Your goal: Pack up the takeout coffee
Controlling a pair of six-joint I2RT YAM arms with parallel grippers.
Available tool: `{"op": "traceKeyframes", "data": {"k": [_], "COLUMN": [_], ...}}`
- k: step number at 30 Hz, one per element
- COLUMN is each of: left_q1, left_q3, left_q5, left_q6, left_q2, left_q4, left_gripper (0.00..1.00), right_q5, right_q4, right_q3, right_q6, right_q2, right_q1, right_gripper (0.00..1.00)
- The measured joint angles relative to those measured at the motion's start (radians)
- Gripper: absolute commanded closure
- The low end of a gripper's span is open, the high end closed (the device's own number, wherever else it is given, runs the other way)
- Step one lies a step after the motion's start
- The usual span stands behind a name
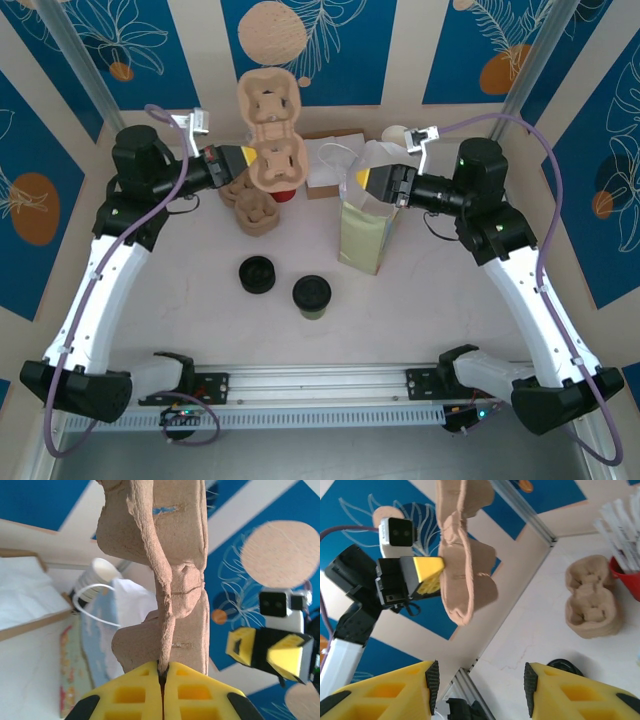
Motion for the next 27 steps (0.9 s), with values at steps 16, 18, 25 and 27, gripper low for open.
{"op": "traceKeyframes", "data": {"k": [16,18,25,27], "left_q1": [-0.135,-0.143,-0.175,-0.18], "left_q3": [0.027,0.031,0.046,0.047], "left_q5": [0.097,0.097,0.096,0.096], "left_q6": [0.0,0.001,0.013,0.019], "left_q2": [0.003,0.006,0.028,0.031], "left_q4": [0.119,0.122,0.12,0.117], "left_gripper": [0.95,0.95,0.95,0.96], "right_q5": [0.0,0.001,-0.002,-0.002], "right_q4": [-0.003,-0.005,-0.005,-0.005], "right_q3": [0.071,0.074,0.084,0.084], "right_q6": [-0.12,-0.126,-0.146,-0.151], "right_q2": [0.026,0.026,0.029,0.03], "right_q1": [0.105,0.11,0.126,0.13], "right_gripper": [0.48,0.48,0.55,0.58]}}
